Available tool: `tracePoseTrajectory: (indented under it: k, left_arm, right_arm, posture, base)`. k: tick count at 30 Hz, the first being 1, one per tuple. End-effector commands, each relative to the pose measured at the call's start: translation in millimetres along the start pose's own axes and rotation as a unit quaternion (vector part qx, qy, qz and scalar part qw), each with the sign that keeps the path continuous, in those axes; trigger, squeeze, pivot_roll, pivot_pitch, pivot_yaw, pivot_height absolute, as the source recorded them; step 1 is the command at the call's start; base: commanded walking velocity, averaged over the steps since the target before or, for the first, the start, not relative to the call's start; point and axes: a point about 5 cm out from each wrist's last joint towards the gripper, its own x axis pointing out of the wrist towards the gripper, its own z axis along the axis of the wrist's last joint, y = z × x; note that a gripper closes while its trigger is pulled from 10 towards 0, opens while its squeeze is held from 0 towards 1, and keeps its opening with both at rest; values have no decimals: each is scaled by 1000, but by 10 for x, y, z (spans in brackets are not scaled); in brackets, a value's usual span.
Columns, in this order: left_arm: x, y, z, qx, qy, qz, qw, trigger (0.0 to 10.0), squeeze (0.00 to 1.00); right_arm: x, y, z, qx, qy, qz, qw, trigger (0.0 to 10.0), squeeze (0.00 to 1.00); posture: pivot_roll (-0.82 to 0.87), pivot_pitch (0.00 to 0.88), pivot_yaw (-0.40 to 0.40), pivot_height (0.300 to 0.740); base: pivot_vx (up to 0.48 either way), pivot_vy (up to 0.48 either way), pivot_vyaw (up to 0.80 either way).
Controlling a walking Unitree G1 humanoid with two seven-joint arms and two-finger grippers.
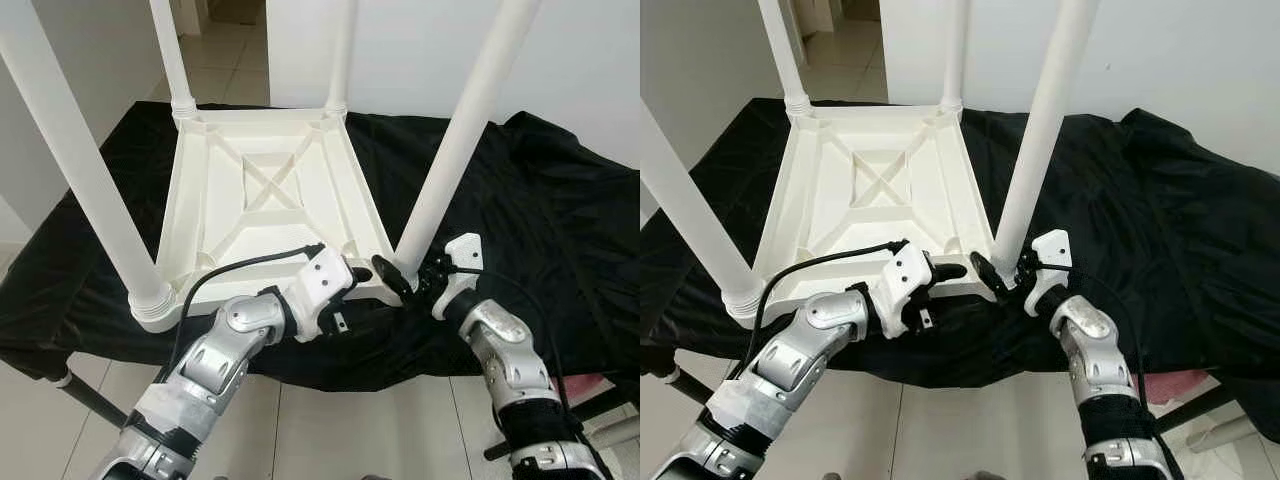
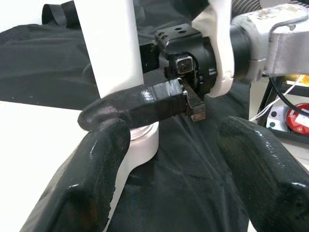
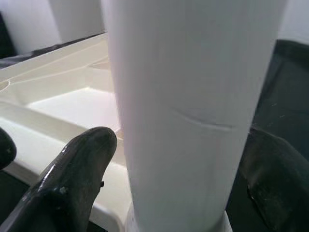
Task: Building children table
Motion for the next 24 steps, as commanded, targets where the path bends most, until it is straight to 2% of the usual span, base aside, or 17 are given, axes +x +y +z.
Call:
tracePoseTrajectory:
  k: [1, 2, 3, 4, 6, 7, 18, 19, 22, 23, 24]
  left_arm:
    - [2, 11, 9, 9, 0, -10, 1000, 10000, 0]
    - [8, 22, 18, 10, -2, -7, 1000, 10000, 0]
    - [8, 22, 18, 10, -2, -7, 1000, 10000, 0]
    - [12, 24, 21, 12, -3, -6, 1000, 10000, 0]
    - [14, 21, 22, 13, -3, -7, 1000, 10000, 0]
    - [11, 16, 18, 12, -2, -5, 1000, 10000, 0]
    - [-2, -4, 3, 8, -1, -5, 1000, 10000, 0]
    - [-2, -4, 1, 8, -1, -5, 1000, 10000, 0]
    - [-3, -4, -2, 8, -1, -5, 1000, 10000, 0]
    - [-4, -8, -6, 8, -1, -6, 1000, 10000, 0]
    - [-5, -13, -7, 7, -1, -7, 1000, 10000, 0]
  right_arm:
    - [0, -20, -4, -4, 2, 8, 1000, 10000, 0]
    - [26, -40, -3, -8, 6, 15, 1000, 9569, 0]
    - [26, -40, -3, -8, 6, 15, 1000, 9569, 0]
    - [43, -53, -7, -11, 9, 22, 1000, 4627, 0]
    - [51, -58, -9, -13, 9, 26, 1000, 4627, 0]
    - [50, -62, -23, -13, 11, 27, 999, 0, 0]
    - [-13, -74, -90, -3, 9, 15, 1000, 0, 0]
    - [-24, -76, -95, -1, 5, 10, 1000, 1765, 0]
    - [-31, -79, -97, 0, 3, 5, 1000, 1765, 0]
    - [-42, -77, -110, 6, -2, -7, 1000, 10000, 0]
    - [-51, -72, -120, 11, -5, -19, 1000, 10000, 0]
  posture:
    - [-44, 0, -27, 740]
    - [-43, 0, -28, 740]
    - [-43, 0, -28, 740]
    - [-36, 0, -32, 740]
    - [-36, 0, -32, 740]
    - [-30, 0, -38, 740]
    - [-29, 0, -39, 740]
    - [-29, 0, -39, 740]
    - [-32, 0, -36, 740]
    - [-34, 0, -35, 740]
    - [-37, 0, -35, 740]
  base:
    - [0, 0, 0]
    - [0, 0, 0]
    - [0, 0, 0]
    - [0, 0, 0]
    - [0, 0, 0]
    - [0, 0, 0]
    - [0, 0, 0]
    - [0, 0, 0]
    - [0, 0, 0]
    - [0, 0, 0]
    - [0, 0, 0]
